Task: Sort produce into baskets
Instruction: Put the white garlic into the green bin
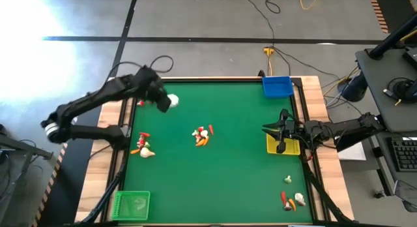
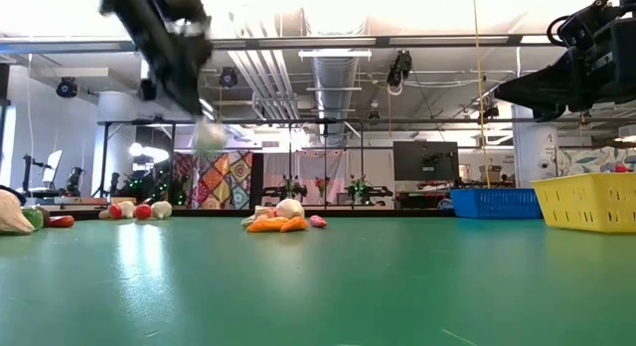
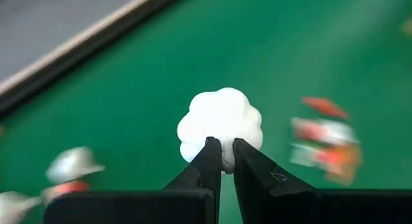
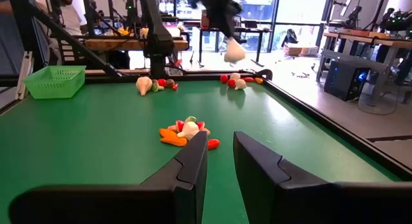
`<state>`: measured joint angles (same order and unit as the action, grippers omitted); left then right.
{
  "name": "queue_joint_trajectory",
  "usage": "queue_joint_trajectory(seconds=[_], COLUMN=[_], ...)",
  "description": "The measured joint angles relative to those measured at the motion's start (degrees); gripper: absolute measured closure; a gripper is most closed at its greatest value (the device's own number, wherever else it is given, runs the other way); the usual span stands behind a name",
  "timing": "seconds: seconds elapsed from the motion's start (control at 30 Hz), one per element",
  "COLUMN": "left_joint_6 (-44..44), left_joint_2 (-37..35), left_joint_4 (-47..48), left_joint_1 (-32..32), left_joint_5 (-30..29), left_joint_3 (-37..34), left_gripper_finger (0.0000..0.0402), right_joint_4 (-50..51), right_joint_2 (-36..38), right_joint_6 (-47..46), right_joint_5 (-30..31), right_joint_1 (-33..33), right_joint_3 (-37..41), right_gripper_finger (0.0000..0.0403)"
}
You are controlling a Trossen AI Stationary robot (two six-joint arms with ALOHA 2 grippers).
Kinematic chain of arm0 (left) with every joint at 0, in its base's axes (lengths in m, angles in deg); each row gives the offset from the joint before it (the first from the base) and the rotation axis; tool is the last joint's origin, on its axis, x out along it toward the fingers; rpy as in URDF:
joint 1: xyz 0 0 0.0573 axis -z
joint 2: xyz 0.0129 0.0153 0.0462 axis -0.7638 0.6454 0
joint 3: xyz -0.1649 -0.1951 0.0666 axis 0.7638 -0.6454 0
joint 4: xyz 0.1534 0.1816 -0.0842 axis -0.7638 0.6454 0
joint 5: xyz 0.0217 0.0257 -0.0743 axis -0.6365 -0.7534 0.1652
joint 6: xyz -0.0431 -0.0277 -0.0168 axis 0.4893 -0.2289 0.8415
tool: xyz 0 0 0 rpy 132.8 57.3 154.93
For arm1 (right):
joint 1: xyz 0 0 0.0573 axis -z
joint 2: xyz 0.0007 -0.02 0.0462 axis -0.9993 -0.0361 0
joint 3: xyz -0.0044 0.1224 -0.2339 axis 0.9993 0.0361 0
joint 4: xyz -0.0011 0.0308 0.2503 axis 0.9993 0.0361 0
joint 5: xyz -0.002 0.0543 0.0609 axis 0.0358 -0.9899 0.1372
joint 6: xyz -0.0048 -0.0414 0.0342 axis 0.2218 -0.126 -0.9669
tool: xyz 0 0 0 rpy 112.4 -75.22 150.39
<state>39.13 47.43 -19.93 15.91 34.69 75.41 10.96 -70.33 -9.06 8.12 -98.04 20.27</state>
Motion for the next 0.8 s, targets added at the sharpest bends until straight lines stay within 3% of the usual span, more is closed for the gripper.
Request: queue_joint_trajectory(seconds=[0.13,0.27,0.4,0.57,0.7,0.8], left_joint_6=[8.2,15.2,10.1,8.8,14.6,19.9], left_joint_2=[-6.8,-9.6,-8.6,-5.7,-2.6,-0.3], left_joint_4=[-0.8,-5.5,-8.2,-12.4,-12.8,-13.6], left_joint_1=[15.3,36.1,60.8,90.2,105.7,111.4], left_joint_5=[1.1,-4.2,-18.0,-45.1,-58.3,-60.8], left_joint_3=[0.0,0.0,-0.3,-0.7,-0.7,-0.6], left_gripper_finger=[0.0391,0.0391,0.0391,0.0391,0.0391,0.0392], right_joint_4=[0.0,0.0,0.0,0.0,0.0,0.0], right_joint_2=[0.0,0.0,0.0,0.0,0.0,0.0], right_joint_6=[0.0,0.0,0.0,0.0,0.0,0.0], right_joint_5=[0.0,0.0,0.0,0.0,0.0,0.0], right_joint_1=[0.0,0.0,0.0,0.0,0.0,0.0], right_joint_3=[0.0,0.0,0.0,0.0,0.0,0.0], right_gripper_finger=[0.0335,0.0335,0.0335,0.0335,0.0335,0.0335])
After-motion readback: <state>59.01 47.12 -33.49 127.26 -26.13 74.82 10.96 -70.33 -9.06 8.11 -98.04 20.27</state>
